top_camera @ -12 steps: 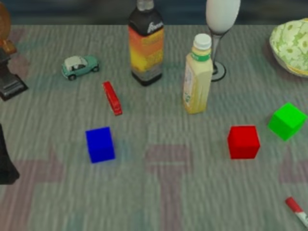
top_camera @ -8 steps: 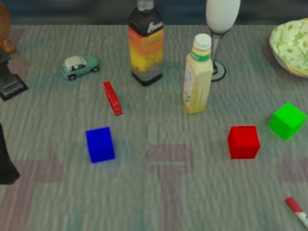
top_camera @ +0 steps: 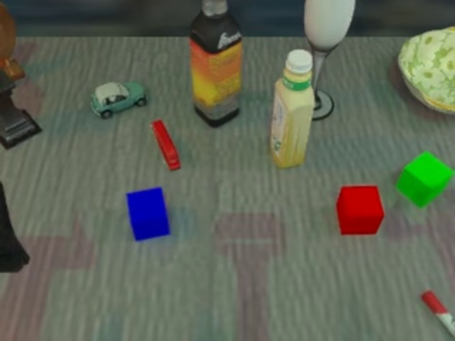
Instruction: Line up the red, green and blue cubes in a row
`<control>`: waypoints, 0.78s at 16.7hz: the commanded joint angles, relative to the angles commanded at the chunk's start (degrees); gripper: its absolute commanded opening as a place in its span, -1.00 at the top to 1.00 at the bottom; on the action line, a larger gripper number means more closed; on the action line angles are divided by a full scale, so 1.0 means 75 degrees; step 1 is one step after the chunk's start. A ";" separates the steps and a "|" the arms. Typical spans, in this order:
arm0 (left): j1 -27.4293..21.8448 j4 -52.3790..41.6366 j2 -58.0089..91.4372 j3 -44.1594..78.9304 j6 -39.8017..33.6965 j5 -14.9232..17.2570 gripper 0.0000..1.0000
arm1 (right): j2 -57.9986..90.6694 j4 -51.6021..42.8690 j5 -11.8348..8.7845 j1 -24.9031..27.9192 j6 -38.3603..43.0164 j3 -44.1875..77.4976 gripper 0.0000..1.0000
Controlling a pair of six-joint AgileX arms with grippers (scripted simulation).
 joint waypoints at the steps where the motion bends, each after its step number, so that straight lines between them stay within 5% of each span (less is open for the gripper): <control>1: 0.0000 0.0000 0.0000 0.0000 0.0000 0.0000 -1.00 | 0.0787 -0.0417 -0.0006 0.0149 0.0136 0.0541 -1.00; 13: 0.0000 0.0000 0.0000 0.0000 0.0000 0.0000 -1.00 | 0.9658 -0.5003 -0.0021 0.1793 0.1682 0.6707 -1.00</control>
